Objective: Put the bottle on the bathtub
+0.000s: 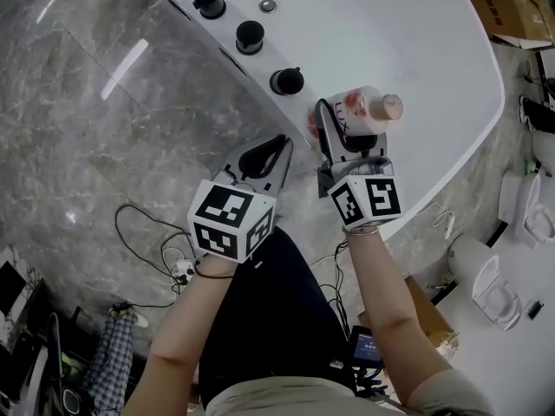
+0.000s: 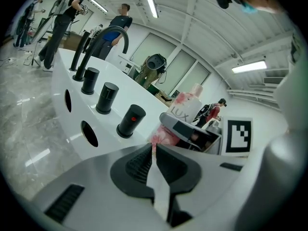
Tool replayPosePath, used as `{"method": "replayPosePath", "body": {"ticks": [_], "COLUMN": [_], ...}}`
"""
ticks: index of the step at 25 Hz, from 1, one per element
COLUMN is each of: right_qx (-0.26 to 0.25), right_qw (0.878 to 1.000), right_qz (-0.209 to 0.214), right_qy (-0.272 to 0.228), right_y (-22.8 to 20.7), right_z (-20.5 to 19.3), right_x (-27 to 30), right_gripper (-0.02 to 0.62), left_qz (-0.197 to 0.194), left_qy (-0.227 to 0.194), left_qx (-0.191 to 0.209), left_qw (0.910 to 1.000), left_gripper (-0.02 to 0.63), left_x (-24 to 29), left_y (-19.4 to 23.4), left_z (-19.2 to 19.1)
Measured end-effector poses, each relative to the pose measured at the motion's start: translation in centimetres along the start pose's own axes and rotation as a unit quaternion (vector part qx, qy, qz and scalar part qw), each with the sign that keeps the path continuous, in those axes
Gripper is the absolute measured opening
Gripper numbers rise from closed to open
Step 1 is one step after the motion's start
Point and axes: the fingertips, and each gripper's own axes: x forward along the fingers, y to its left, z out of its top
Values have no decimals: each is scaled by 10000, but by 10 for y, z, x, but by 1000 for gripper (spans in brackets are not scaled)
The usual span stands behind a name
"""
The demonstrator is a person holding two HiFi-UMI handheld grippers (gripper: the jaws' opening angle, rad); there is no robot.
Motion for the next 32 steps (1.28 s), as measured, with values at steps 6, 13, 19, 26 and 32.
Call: {"method": "replayPosePath", "body": {"ticks": [6,13,19,26,32], "right_qx": [-541,-1137,-639,-447,-311], "right_qw": [9985,9933,9970,9980,9972], "right_qz": [25,72,35,177,329], "right_qy": [92,215,424,416,588], "right_y": [10,22,22,27,33], "right_z": [-8,-15,-16,-11,-6], "right_x": [-9,-14,-13,-36,-63], "right_gripper": [229,230,243,298,301], "left_qz": [128,255,204,173,187], "left_qy": [-16,35,102,158,181], "left_qx": [-98,-278,-350,-168,55], "left_qw": [9999,9993,9991,9996,9996], "left_gripper": [27,26,27,27,26], "left_x": [-6,-20,-24,-30,-44], "left_y": [5,12,5,-6,-23], "left_z": [-2,-15,-21,-18,-8]}}
